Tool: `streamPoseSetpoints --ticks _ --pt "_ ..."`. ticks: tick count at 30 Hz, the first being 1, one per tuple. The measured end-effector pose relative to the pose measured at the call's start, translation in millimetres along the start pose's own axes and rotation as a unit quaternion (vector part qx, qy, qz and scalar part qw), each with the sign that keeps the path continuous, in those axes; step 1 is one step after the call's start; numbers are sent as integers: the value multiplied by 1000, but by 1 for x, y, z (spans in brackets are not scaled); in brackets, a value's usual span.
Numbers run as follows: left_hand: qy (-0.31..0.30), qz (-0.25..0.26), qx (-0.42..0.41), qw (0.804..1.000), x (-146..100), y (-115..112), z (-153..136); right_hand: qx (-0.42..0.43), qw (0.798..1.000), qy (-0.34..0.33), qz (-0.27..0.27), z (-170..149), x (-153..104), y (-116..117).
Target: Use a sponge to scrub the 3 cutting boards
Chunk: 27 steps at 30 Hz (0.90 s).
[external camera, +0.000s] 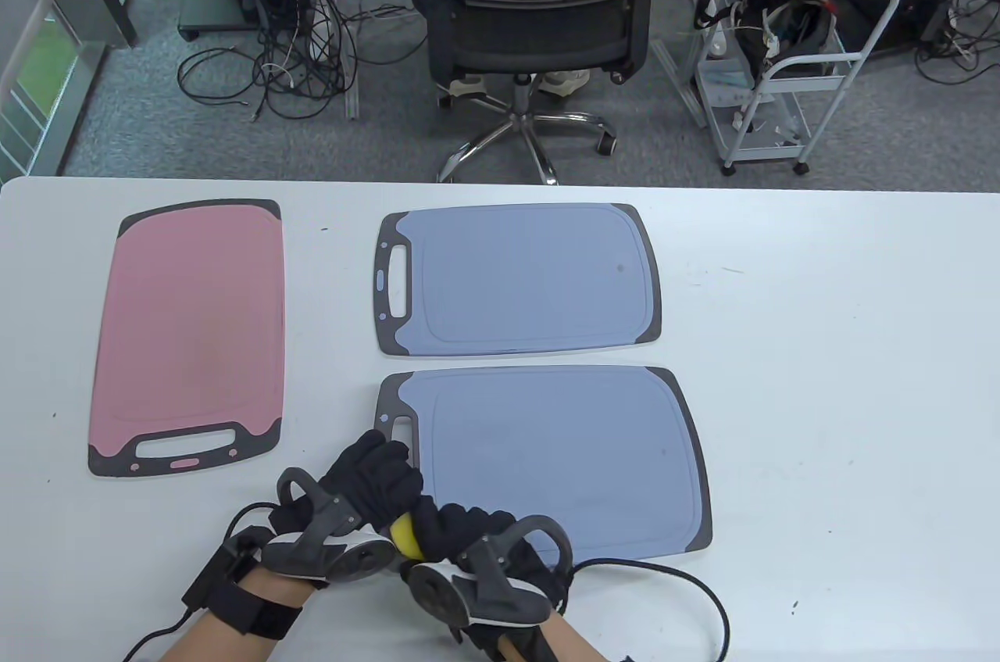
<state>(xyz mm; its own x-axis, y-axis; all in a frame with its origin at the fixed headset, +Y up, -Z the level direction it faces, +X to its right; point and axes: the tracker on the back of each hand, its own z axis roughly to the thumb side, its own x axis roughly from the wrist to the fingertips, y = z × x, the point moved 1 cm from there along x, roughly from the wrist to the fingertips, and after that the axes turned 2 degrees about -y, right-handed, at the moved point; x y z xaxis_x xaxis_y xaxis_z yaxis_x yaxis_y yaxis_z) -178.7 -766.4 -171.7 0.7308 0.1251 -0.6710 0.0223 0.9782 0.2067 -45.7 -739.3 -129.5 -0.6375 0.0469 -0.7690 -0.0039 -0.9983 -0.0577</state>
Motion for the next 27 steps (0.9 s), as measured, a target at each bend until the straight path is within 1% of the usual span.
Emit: streamPoseSetpoints --ticks 1,2,3,4,6,7,8,9,10,11,12,13,14,15,16,17,18,20,21,22,23,25,27 --pt "0 -3 -2 1000 -2 0 -1 0 1000 0 5 -5 -2 2" --pt "2 -1 -3 1000 -2 0 -1 14 1000 5 -3 -12 -6 4" --pt "3 -1 -3 1000 -2 0 -2 21 999 24 -11 -24 -14 6" --pt "4 -2 -3 1000 -1 0 -2 15 999 40 -8 -35 -21 9" --pt "6 -12 -1 1000 1 -1 -3 -6 996 93 2 -74 -46 17" --pt "7 -13 0 1000 1 -2 -3 -6 993 115 6 -89 -57 20" --pt "7 -15 1 1000 2 -2 -3 3 988 152 13 -112 -74 24" --pt "8 -16 2 1000 2 -2 -2 7 984 176 17 -128 -87 26" --pt "9 -15 4 1000 2 -2 -2 2 976 214 23 -152 -106 30" --pt "10 -12 6 1000 2 -2 -2 -3 971 236 26 -167 -118 32" --pt "11 -11 6 1000 2 -2 -3 -11 962 270 31 -188 -136 36" --pt "12 -12 6 1000 2 -2 -3 -2 953 300 50 -209 -151 38" --pt "13 -12 6 1000 2 -2 -3 -5 944 326 56 -220 -160 39" --pt "13 -9 9 1000 2 -2 -3 9 937 346 57 -234 -171 40" --pt "12 -7 11 1000 1 -2 -4 13 928 367 62 -243 -179 40" --pt "-5 2 11 1000 -1 -1 -5 25 920 385 66 -254 -188 41" --pt "-19 16 32 999 -2 0 -3 42 914 399 58 -260 -196 40" --pt "-22 29 80 996 -4 2 1 53 907 414 47 -268 -203 39" --pt "-28 36 104 993 -5 2 4 49 908 414 43 -270 -205 38" --pt "-23 54 137 989 -6 2 7 37 909 413 44 -272 -207 36" --pt "-21 92 156 983 -9 6 7 37 909 412 47 -273 -209 35" --pt "-40 136 163 976 -12 15 6 55 909 412 38 -273 -209 33" --pt "-41 171 177 968 -17 29 2 71 909 411 26 -275 -207 32"
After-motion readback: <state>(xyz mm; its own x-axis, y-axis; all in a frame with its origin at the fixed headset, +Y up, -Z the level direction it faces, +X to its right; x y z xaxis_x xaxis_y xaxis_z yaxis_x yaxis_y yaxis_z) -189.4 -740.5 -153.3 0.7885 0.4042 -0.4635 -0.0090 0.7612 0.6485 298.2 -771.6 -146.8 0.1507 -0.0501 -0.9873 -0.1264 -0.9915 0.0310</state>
